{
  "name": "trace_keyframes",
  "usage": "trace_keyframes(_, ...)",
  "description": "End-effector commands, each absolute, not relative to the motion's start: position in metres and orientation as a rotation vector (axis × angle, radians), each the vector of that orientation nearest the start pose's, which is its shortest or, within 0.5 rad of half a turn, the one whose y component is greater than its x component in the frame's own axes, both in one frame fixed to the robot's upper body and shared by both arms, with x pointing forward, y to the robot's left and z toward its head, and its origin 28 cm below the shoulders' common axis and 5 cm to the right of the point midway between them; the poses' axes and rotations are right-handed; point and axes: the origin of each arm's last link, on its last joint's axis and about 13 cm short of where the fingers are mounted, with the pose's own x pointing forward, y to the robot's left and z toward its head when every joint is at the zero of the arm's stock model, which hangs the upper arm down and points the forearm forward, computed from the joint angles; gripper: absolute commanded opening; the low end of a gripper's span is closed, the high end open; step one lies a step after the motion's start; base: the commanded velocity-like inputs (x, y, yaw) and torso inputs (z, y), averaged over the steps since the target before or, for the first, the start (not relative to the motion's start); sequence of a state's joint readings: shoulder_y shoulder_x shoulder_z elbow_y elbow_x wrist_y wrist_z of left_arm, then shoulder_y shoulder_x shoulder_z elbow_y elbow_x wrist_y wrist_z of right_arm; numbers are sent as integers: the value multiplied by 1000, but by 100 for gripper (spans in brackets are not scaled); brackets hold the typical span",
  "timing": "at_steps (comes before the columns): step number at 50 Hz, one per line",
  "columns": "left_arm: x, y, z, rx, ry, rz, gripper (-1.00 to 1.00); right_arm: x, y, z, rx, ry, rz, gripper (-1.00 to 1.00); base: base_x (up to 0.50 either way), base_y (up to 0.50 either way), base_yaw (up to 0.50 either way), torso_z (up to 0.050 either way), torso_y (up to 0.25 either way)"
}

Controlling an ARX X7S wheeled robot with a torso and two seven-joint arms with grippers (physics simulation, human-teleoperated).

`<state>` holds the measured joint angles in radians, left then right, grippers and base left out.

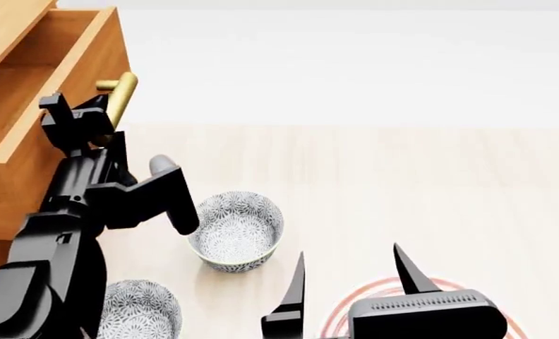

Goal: Open the top drawer of the cabinet.

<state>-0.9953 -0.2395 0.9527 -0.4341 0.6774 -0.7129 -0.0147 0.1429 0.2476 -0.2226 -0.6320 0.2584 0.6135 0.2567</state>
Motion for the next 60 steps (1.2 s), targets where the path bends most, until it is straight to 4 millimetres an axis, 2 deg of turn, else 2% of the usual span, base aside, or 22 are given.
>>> trace_keyframes(1, 369, 191, 169, 1476, -108, 102, 100, 207, -86, 122, -45, -95, 107, 100, 0, 0, 0, 0, 0)
trace_keyframes(20, 369, 187, 168, 1473, -109, 86, 100, 208, -86, 122, -41, -93, 107, 100, 0, 0, 0, 0, 0)
trace_keyframes(30, 360, 166, 171, 1477, -150, 65, 100, 208, -87, 123, -44, -93, 102, 100, 0, 0, 0, 0, 0)
trace_keyframes(39, 340, 137, 186, 1482, -237, 10, 100, 208, -86, 125, -53, -90, 98, 100, 0, 0, 0, 0, 0)
trace_keyframes(46, 328, 131, 190, 1480, -269, -5, 100, 205, -88, 123, -56, -90, 90, 100, 0, 0, 0, 0, 0)
trace_keyframes(49, 324, 129, 197, 1463, -257, -33, 100, 205, -88, 121, -54, -84, 89, 100, 0, 0, 0, 0, 0)
trace_keyframes(54, 314, 123, 230, 1473, -295, -31, 100, 207, -88, 120, -54, -84, 86, 100, 0, 0, 0, 0, 0)
trace_keyframes(55, 309, 121, 242, 1483, -307, -29, 100, 207, -87, 120, -57, -85, 87, 100, 0, 0, 0, 0, 0)
trace_keyframes(58, 303, 118, 259, 1462, -332, -37, 100, 207, -87, 120, -55, -85, 86, 100, 0, 0, 0, 0, 0)
trace_keyframes(59, 293, 114, 272, 1356, -275, -187, 100, 207, -88, 119, -57, -86, 85, 100, 0, 0, 0, 0, 0)
trace_keyframes(60, 290, 113, 278, 1324, -277, -204, 100, 207, -88, 119, -55, -85, 85, 100, 0, 0, 0, 0, 0)
